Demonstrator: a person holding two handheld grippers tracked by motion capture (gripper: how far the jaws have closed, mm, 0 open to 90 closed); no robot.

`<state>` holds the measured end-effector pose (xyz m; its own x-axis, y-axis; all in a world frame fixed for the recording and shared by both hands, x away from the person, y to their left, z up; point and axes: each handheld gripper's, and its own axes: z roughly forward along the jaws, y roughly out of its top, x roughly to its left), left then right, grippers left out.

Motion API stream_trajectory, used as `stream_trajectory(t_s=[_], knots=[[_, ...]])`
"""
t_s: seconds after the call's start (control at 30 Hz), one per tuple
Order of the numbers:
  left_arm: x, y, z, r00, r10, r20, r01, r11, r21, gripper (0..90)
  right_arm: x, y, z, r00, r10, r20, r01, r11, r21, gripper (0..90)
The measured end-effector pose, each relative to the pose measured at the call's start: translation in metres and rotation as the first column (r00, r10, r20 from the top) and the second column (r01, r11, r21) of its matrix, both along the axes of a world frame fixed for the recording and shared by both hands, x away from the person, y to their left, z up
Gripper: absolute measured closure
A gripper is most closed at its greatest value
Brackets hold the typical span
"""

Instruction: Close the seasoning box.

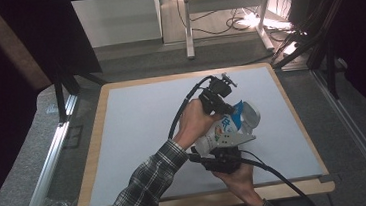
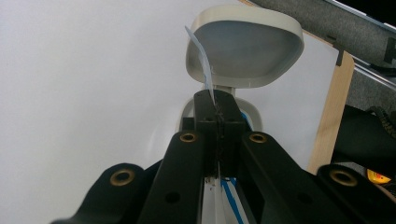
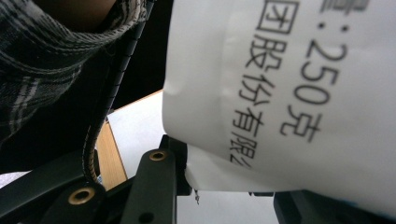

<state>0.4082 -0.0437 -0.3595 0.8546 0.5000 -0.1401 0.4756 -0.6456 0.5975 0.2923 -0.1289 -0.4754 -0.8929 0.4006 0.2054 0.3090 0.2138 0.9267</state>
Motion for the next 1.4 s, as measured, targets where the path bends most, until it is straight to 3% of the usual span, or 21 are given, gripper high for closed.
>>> stream_trajectory(t_s=[0.93, 1.03, 1.13, 1.4], knots=[[-0.0006, -0.0011, 0.0017, 1.0, -0.005, 0.004, 0.005, 1.0, 0.001, 89.6, -0.0009, -0.0001, 0.0009, 1.0, 0.001, 0.0, -0.001, 1.0, 0.005, 69.0], [-0.0003, -0.0028, 0.0018, 0.9999, -0.009, 0.007, 0.009, 0.9999, -0.006, 89.6, -0.0048, 0.0038, 0.0009, 0.9992, 0.037, 0.014, -0.038, 0.999, 0.012, 71.3], [-0.0012, -0.0032, 0.0019, 0.9999, -0.011, 0.009, 0.011, 0.9999, 0.001, 89.6, -0.0079, 0.007, 0.0014, 0.9987, 0.04, 0.032, -0.04, 0.999, -0.006, 71.7], [-0.0005, -0.0012, -0.0007, 0.9999, -0.009, 0.007, 0.009, 1.0, -0.002, 89.6, -0.0063, 0.0078, -0.0013, 0.9989, 0.042, 0.023, -0.042, 0.999, -0.015, 71.9]])
